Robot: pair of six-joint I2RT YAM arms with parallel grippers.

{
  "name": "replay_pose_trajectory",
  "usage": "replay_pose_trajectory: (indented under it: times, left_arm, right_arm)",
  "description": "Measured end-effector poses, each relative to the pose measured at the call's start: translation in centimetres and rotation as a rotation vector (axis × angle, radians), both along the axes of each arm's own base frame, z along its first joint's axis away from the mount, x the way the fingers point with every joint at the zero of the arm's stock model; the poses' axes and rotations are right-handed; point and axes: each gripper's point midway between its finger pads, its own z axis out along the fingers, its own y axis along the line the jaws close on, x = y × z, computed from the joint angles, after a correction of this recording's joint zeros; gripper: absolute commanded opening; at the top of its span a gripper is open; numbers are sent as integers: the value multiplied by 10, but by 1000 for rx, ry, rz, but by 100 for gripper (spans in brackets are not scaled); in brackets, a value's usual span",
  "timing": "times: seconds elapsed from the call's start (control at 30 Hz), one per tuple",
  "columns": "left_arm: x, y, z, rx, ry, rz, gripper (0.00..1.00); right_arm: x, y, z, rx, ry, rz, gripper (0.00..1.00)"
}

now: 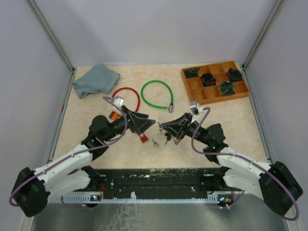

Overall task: Unlock with the key
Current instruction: Adjust the key.

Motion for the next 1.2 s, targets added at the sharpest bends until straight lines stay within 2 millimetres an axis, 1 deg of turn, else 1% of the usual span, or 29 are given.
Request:
replay_pose_trajectory:
  times: [0.1, 0.17, 0.23, 0.3, 0.4, 0.53, 0.6, 0.67, 0.7, 0.83, 0.93, 1.1, 1.2]
  left_arm:
    - [17, 13, -18, 110, 88, 125, 99]
    - [30, 26, -32, 195, 174, 229, 99]
    - [37, 39, -45, 274, 247, 311, 99]
    - [38, 50, -56, 351, 292, 363, 99]
    - [38, 61, -75, 451, 363, 405, 96]
    - [40, 70, -110, 629, 491, 443, 94]
    - [40, 72, -129, 716, 554, 447, 93]
    - [39, 74, -149, 802, 630, 449, 88]
    - [38, 75, -157, 842, 666, 450, 85]
    - [36, 76, -187, 966, 812, 465, 80]
    - [37, 72, -204, 1020, 902, 481, 77]
    - [38, 70, -222, 1084, 1024, 532, 72]
    - [48, 62, -231, 1118, 1082, 568, 70]
  right_arm:
    - [2, -2, -3, -18, -4, -19, 0]
    - [3, -3, -5, -28, -6, -30, 0]
    - [4, -3, -7, -40, -6, -37, 0]
    - [6, -4, -12, -50, -3, -45, 0]
    - [6, -5, -23, -72, 10, -54, 0]
    - [6, -7, -38, -103, 28, -63, 0]
    - [5, -8, -44, -117, 34, -66, 0]
    - [5, -9, -48, -131, 37, -71, 0]
    - [5, -9, -48, -133, 34, -73, 0]
    - [4, -13, -49, -142, 14, -88, 0]
    - [3, -17, -55, -156, 5, -101, 0]
    - [-1, -22, -69, -187, 7, -114, 0]
    - [-2, -25, -74, -199, 5, -122, 0]
